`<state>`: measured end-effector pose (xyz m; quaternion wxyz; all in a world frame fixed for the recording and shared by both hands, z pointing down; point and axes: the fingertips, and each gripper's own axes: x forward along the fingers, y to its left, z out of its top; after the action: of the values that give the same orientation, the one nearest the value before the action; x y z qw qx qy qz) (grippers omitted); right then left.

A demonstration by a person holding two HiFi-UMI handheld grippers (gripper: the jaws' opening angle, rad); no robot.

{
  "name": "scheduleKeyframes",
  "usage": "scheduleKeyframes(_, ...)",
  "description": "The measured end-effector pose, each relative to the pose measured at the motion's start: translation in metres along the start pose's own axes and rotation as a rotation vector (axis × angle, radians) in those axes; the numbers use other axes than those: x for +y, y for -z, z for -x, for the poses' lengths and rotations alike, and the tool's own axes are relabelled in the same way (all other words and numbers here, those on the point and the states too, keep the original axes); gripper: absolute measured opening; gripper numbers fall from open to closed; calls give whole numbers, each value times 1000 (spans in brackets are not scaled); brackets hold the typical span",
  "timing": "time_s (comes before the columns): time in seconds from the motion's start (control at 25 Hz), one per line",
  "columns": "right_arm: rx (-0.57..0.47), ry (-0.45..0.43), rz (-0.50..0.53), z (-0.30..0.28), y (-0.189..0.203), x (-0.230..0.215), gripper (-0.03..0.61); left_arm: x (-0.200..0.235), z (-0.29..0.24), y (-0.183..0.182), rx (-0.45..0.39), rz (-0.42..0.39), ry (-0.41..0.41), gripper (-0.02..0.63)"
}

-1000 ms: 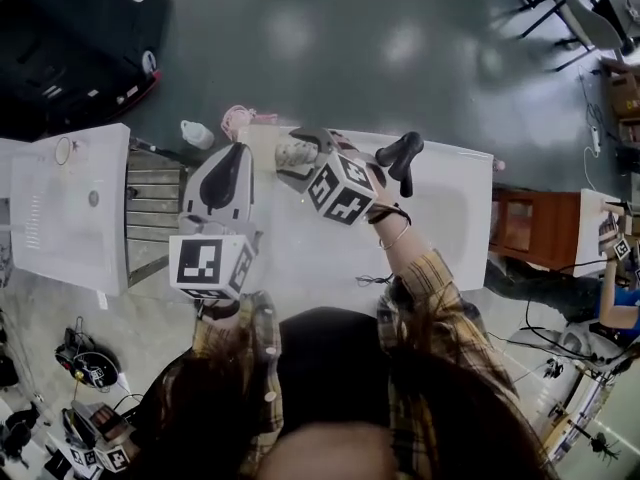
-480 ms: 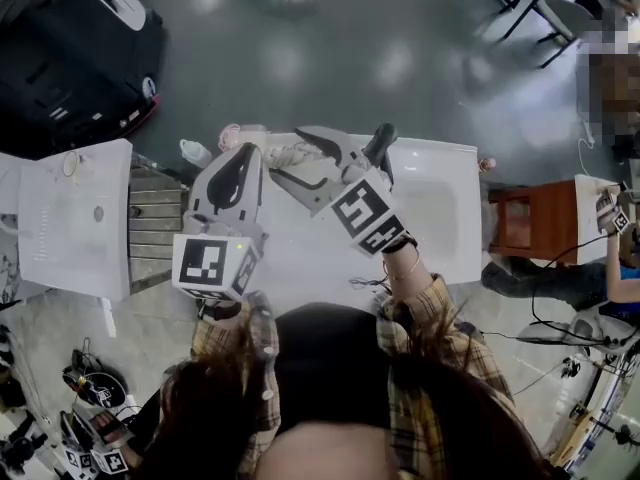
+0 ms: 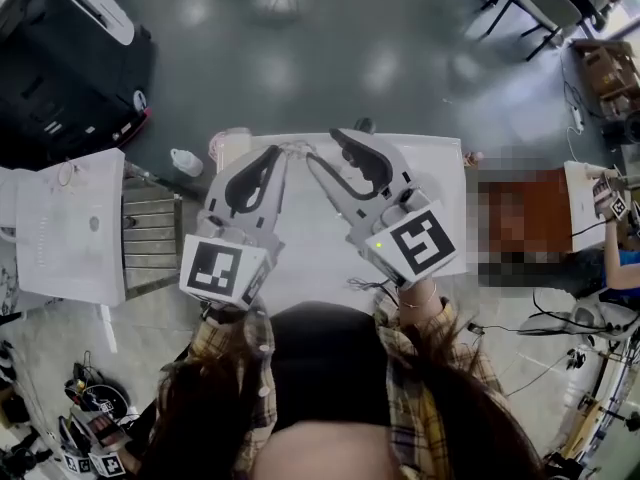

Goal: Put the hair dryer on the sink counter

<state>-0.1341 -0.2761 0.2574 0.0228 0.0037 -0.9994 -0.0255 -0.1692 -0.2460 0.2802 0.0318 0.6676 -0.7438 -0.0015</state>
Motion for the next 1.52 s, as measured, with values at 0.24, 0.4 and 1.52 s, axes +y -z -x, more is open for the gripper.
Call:
scheduleKeyframes(0.24, -43, 83, -45, 35, -6, -16, 85, -26, -6, -6, -10, 12, 55, 31)
scheduleKeyframes(0.4, -53, 124, -103, 48, 3, -24, 28, -36, -8, -9, -17, 8, 79, 31)
scheduleKeyframes(1.52, -20, 162, -66, 50, 3, -27, 14, -34, -8, -11, -27, 6, 93, 31)
